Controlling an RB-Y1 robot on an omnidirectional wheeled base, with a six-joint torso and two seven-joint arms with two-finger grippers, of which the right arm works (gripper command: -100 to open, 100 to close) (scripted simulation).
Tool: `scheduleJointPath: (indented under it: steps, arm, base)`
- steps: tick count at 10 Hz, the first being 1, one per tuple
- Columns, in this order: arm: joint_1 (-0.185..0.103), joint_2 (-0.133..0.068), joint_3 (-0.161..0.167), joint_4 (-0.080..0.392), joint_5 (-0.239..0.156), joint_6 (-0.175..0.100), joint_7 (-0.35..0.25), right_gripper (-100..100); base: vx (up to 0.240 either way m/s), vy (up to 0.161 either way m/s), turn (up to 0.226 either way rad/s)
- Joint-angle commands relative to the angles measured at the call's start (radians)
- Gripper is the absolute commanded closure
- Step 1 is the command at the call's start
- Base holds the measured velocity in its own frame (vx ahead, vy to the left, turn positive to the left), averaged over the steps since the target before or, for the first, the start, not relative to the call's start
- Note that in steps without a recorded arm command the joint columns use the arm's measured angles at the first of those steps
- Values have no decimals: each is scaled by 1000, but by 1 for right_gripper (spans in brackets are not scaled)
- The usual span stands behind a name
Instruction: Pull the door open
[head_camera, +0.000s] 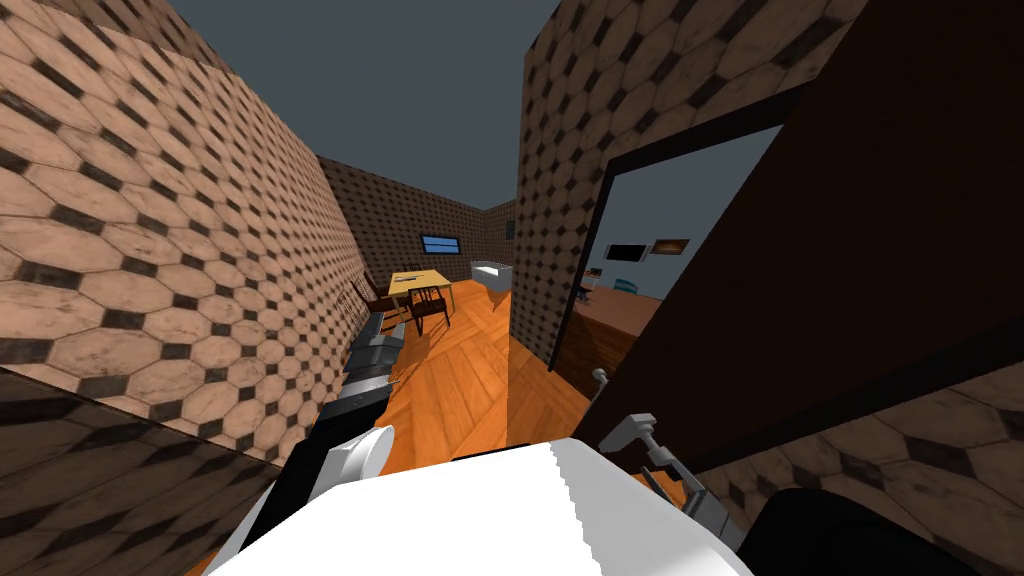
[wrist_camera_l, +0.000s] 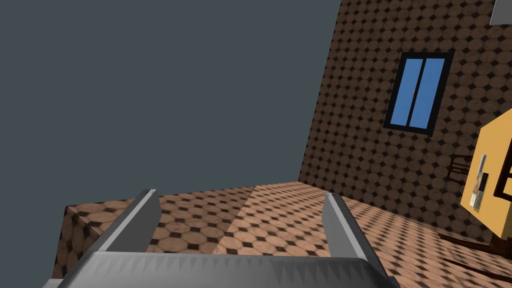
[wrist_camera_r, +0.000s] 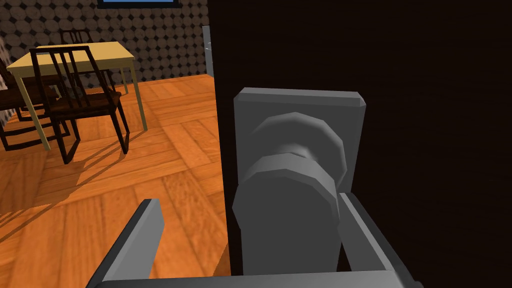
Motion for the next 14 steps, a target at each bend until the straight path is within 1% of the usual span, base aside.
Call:
scheduleJointPath:
  steps: [1,2,3,4,5,6,8,9,10,12,13,14]
  arm:
    - [7,10,7,31,-14,-20,-19,100]
    - [8,20,6,74,-32,-42,-37,100]
    - [9,24,6,95,-40,-54,-45,100]
    - [11,32,6,134,-56,-78,-61,100]
    - [13,36,6,152,-64,-91,-68,100]
    - [17,41,6,184,-76,-114,-80,100]
    - [22,44,7,208,-85,-133,-88,100]
    - [13,46,8,210,-81,-122,-86,100]
    - [-4,51,8,211,-66,-94,-94,100]
    - [-22,55,7,206,-51,-70,-99,100]
    - [-25,56,7,205,-49,-68,-100,100]
    - [-38,59,6,202,-38,-54,-103,100]
  base:
    - [-114,0,158]
    - [-139,24,202]
    - [-132,23,155]
    - [-129,-8,153]
    - [-146,-22,110]
    - [-174,-22,118]
    - [-138,-9,55]
    - [-48,-3,-5]
    - [57,19,-31]
    - [115,65,-18]
    - [89,70,11]
    - [79,60,-8]
